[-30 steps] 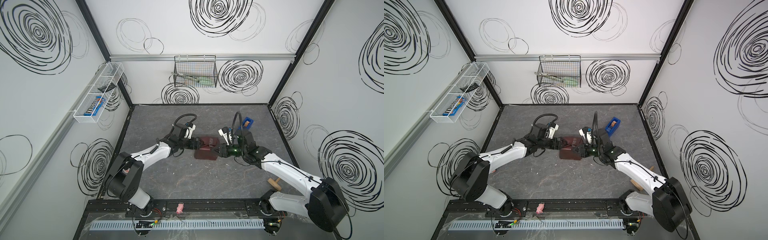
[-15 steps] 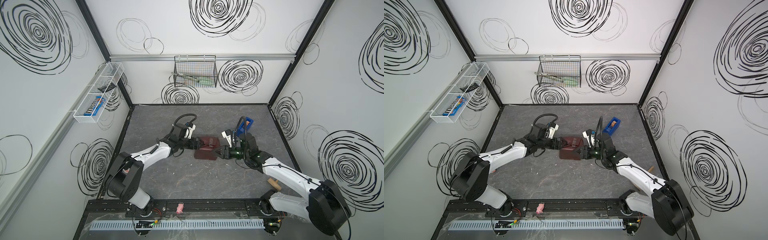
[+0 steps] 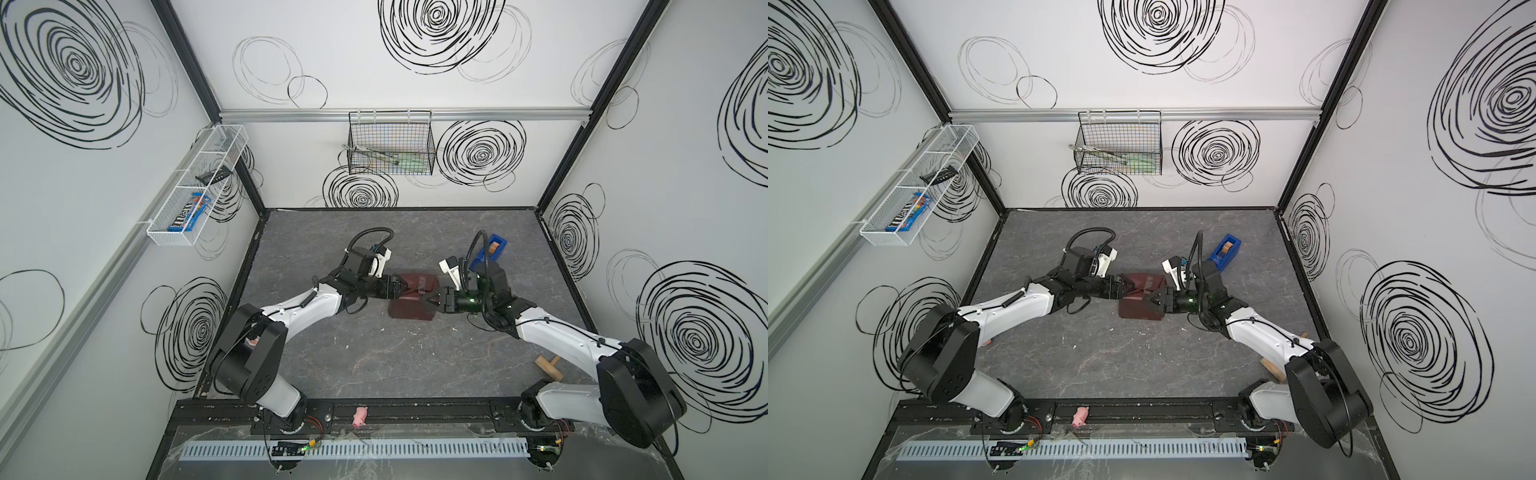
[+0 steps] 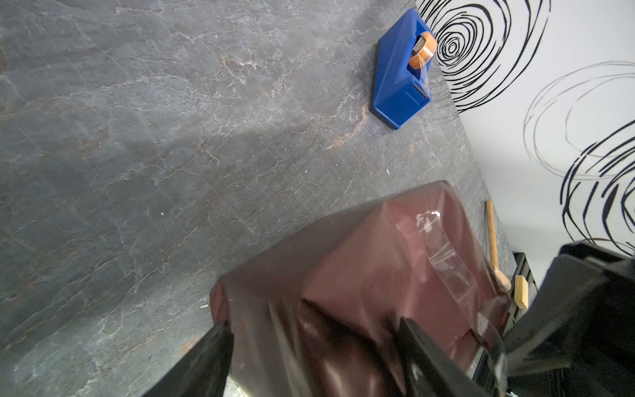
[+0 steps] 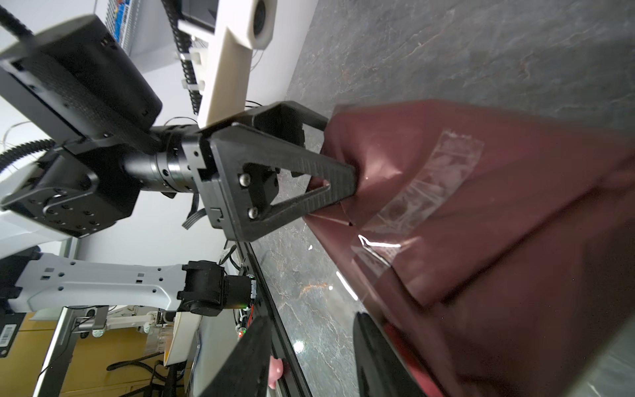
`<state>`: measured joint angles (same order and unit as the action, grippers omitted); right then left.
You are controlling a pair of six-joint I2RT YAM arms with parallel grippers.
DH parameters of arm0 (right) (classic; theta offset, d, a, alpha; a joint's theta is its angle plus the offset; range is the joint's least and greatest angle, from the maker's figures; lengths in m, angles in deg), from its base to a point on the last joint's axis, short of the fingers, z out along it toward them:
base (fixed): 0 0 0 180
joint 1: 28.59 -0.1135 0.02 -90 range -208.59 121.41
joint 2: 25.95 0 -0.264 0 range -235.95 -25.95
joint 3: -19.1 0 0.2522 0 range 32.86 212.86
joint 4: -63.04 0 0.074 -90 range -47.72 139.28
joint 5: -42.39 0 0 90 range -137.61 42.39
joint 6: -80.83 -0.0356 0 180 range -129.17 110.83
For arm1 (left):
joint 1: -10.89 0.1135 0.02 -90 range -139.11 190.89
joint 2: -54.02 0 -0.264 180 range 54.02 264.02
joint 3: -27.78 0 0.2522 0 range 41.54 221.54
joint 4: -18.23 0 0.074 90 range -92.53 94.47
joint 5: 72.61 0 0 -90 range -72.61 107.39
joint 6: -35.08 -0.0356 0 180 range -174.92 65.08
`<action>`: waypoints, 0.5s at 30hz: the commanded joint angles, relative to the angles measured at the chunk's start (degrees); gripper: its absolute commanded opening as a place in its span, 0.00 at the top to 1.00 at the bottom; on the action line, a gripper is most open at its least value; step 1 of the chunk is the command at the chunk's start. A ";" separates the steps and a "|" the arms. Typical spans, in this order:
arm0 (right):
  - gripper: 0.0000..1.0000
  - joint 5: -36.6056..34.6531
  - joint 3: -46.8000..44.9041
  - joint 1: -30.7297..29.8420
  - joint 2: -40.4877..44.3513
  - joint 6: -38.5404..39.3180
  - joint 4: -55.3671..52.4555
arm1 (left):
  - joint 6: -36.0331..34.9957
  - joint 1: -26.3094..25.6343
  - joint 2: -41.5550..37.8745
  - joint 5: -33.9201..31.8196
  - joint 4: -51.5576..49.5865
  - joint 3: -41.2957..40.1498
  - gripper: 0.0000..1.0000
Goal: Wrap a gift box in wrapping paper
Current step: Wrap the gift box with the wrapping paper.
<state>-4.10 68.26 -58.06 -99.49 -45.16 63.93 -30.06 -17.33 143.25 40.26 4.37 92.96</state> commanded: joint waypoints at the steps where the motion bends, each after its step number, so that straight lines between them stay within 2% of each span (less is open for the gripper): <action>1: 0.58 3.01 -0.85 0.92 -1.14 -1.67 4.59 | -2.01 0.10 1.21 -2.91 -8.69 -1.41 0.22; 15: 0.78 5.43 -2.69 1.27 -4.15 -5.63 11.16 | -2.11 0.04 0.99 -3.10 -8.72 -1.58 0.22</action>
<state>-0.19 66.18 -56.95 -103.46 -49.57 71.74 -30.08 -17.33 143.20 40.24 4.33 92.96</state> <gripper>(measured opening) 0.227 0.780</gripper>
